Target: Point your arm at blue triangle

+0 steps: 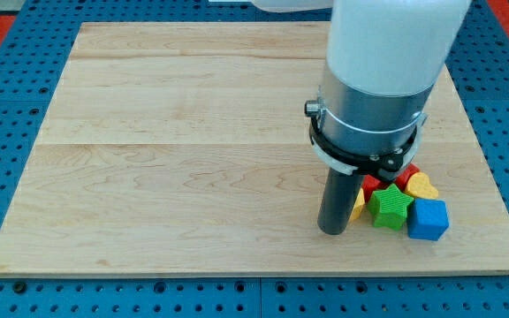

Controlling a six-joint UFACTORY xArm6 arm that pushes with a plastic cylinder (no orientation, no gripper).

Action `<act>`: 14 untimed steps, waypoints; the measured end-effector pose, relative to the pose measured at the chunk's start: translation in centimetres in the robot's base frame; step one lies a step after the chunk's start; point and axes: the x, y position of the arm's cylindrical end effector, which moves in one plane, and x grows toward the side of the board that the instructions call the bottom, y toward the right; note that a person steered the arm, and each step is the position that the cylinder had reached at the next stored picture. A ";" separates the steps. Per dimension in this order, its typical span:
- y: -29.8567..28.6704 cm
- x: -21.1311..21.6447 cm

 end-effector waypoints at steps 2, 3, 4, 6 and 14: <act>-4.7 -5.5; 0.0 -12.3; 8.8 -18.1; 6.6 -27.1; 5.4 -30.0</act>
